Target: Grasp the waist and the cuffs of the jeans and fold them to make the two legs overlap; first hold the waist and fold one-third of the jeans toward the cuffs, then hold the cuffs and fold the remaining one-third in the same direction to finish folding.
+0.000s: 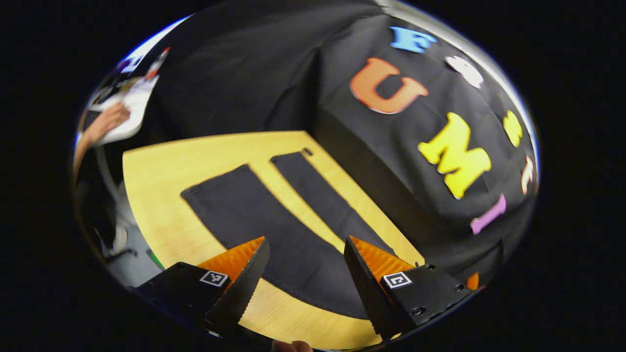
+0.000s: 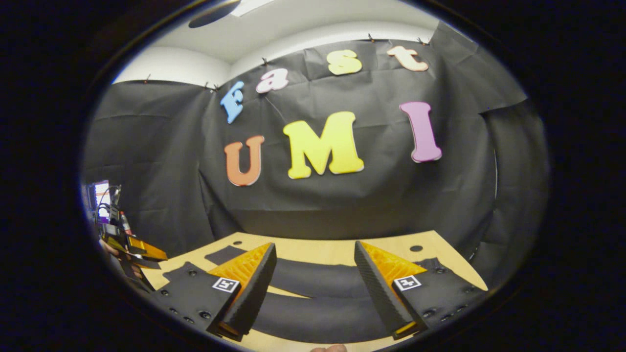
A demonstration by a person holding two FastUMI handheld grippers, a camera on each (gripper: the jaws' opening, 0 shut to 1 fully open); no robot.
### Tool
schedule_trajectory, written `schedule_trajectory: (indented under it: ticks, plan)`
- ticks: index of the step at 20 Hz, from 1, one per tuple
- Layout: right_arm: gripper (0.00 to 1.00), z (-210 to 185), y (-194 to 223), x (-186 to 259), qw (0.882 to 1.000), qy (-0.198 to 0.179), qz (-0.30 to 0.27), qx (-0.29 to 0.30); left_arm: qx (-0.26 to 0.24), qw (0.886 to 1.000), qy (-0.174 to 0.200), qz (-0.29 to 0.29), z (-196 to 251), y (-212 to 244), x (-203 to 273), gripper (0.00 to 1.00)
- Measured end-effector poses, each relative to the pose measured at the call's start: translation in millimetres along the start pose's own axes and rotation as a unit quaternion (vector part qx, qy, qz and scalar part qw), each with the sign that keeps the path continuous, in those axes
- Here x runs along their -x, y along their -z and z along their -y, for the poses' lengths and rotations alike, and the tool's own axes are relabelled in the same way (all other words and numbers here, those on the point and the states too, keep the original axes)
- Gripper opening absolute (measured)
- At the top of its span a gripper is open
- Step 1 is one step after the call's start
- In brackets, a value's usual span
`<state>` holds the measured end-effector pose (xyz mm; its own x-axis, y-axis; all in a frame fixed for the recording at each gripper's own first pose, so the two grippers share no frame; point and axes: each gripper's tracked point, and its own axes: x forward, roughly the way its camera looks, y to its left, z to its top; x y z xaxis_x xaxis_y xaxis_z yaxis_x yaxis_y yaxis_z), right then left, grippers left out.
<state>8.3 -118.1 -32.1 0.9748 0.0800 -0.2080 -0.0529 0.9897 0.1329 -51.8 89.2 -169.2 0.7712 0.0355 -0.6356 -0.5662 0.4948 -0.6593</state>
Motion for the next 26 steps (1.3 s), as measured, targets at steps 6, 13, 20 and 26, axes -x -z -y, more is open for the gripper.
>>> schedule_trajectory:
  ticks: [6,13,20,26]
  plan:
    - [0.94,3.9,17.9,-12.1,0.997,0.065,-0.038,0.029,0.135,0.986,-0.091,-0.032,-82.2,-19.0,-16.7,0.99]
    - [0.99,1.6,31.2,-18.8,0.992,0.109,-0.064,0.018,0.154,0.983,-0.082,-0.054,-96.5,-39.3,-48.8,0.99]
    - [0.98,10.9,46.4,-13.1,0.988,0.134,-0.077,0.011,0.121,0.986,-0.093,-0.058,-99.8,-41.3,-65.8,0.78]
    - [0.98,70.0,54.7,-4.1,0.975,0.197,-0.087,-0.061,0.196,0.974,-0.091,-0.062,-113.3,-37.5,-66.4,0.07]
